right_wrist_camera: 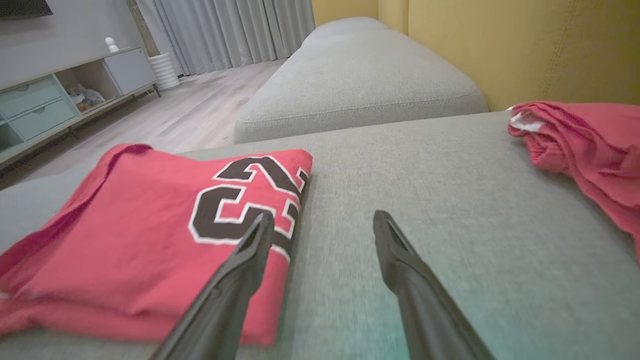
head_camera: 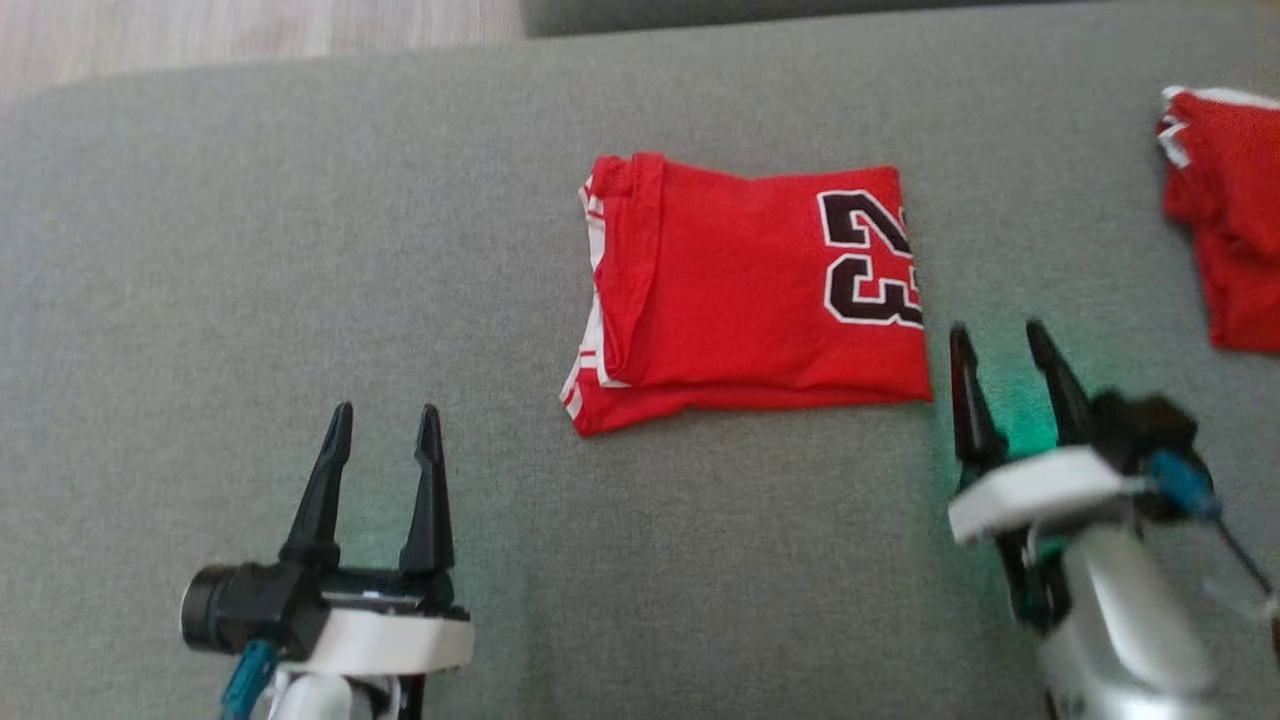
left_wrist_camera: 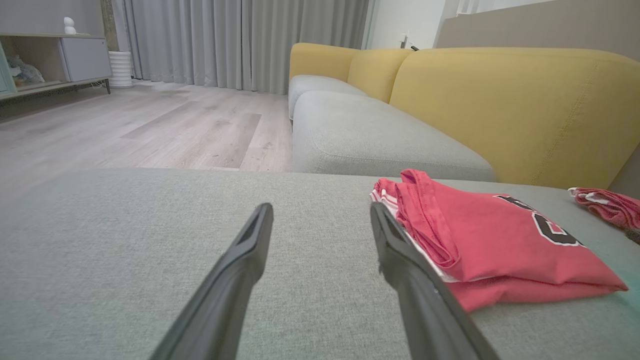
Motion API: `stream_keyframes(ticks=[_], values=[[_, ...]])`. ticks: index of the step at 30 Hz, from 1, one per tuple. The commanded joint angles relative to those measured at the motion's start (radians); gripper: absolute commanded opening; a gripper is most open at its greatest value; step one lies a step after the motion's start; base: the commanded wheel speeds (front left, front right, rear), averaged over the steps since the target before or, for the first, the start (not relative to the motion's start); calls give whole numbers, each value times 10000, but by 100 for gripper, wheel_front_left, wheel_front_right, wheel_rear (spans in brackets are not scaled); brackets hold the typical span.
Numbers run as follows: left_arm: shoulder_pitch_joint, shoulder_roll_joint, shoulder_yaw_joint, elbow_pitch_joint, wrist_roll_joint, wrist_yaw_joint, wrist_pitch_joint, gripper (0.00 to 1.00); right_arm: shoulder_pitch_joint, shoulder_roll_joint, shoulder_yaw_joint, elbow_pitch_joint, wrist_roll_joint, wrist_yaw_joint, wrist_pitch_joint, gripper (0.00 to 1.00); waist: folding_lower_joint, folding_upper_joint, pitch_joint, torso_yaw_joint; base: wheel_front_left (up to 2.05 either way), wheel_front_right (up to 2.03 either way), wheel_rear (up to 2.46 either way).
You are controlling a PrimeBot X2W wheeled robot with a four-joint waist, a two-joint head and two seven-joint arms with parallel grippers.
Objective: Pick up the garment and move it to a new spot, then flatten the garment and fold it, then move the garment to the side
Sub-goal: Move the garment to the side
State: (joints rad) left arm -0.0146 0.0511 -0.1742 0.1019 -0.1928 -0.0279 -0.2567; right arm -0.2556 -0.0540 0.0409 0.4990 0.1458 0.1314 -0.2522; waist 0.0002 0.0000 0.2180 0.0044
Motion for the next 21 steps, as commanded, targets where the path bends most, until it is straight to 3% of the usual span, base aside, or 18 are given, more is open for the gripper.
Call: stream_keyframes(ticks=[1, 9, 10, 11, 12, 16, 21], values=[[-373, -9, 214, -315, 22, -43, -51, 100, -594, 31, 250, -32, 121, -7, -95, 100, -2, 0, 323, 104, 0, 0, 0], [-971, -9, -25, -313, -10, -141, -51, 100, -3101, 35, 765, 3044, 703, -7, 321, 100, -2, 0, 1157, 461, 0, 0, 0], [-1024, -9, -46, -294, -18, -152, -51, 100, -3271, 35, 894, 3346, 818, -7, 354, 61, -2, 0, 1212, 502, 0, 0, 0], [-1068, -9, -58, -280, -23, -160, -51, 100, -3405, 36, 1010, 3586, 904, -7, 337, 7, -2, 0, 1261, 529, 0, 0, 0], [-1100, -9, -54, -274, -24, -161, -51, 100, -3512, 36, 1072, 3755, 1022, -7, 286, 0, -2, 0, 1301, 537, 0, 0, 0], [-1112, -9, 124, -332, -26, -90, -51, 100, -3762, 36, 1074, 3963, 1091, -7, 33, 0, -2, 0, 1412, 298, 0, 0, 0], [-1156, -9, 362, -472, 100, -174, -51, 100, -3948, -415, 580, 3391, -130, -7, -71, 0, -2, 0, 1736, -465, 0, 0, 0]])
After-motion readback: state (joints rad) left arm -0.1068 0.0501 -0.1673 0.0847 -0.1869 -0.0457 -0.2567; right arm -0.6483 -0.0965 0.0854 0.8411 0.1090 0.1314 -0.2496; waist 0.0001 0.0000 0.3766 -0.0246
